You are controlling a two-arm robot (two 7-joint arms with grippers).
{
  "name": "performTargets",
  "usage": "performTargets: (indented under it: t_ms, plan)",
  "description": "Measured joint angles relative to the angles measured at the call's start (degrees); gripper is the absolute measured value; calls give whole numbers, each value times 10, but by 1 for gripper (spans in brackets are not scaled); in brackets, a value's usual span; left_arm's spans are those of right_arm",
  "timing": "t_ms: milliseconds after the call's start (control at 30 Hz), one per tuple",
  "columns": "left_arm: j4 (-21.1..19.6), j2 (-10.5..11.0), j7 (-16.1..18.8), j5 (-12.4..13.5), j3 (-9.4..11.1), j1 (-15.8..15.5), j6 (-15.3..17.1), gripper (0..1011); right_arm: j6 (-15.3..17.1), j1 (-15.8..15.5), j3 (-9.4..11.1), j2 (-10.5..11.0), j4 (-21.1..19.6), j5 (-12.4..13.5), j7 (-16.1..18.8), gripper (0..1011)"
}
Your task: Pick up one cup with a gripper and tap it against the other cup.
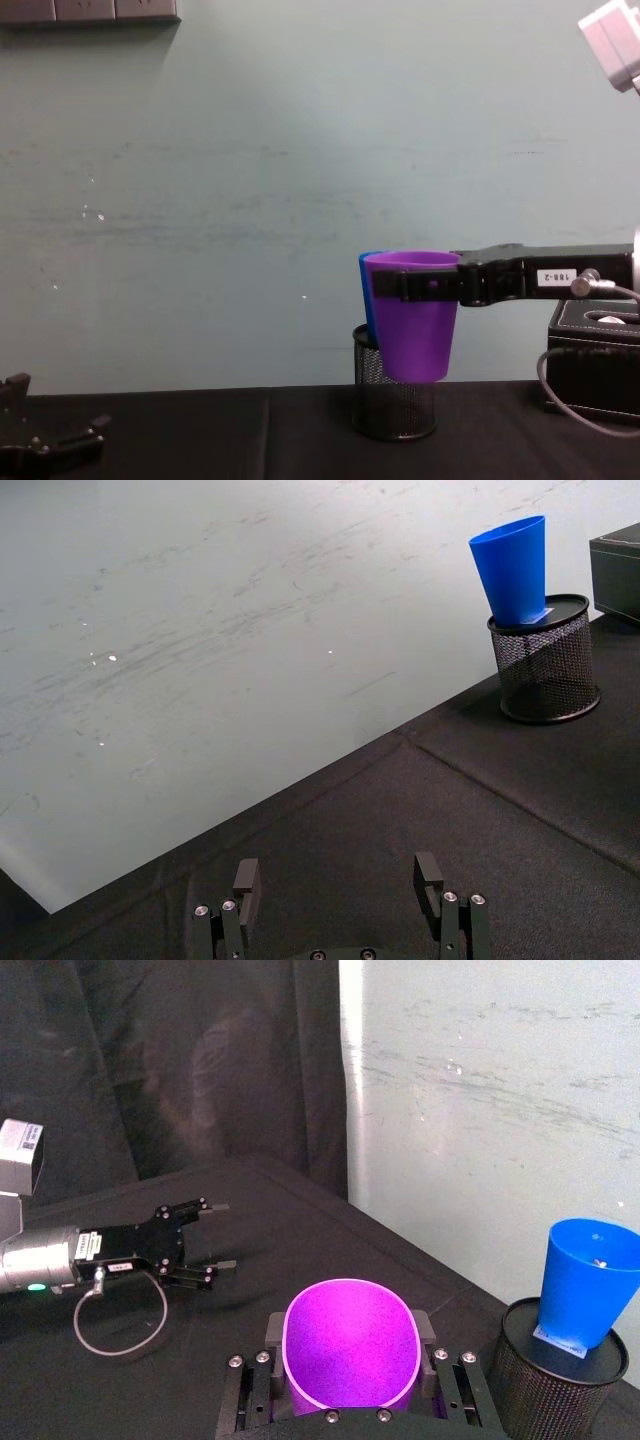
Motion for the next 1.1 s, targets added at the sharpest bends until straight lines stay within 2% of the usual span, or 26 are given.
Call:
performTargets:
  t_ms: [500, 1100]
  plan:
    - [0, 0, 0, 0, 0, 0, 0, 1005, -24, -24, -8, 11, 1, 0, 3, 720]
    - [0, 0, 0, 0, 0, 0, 0, 1005, -43, -41, -12, 12, 15, -13, 10, 720]
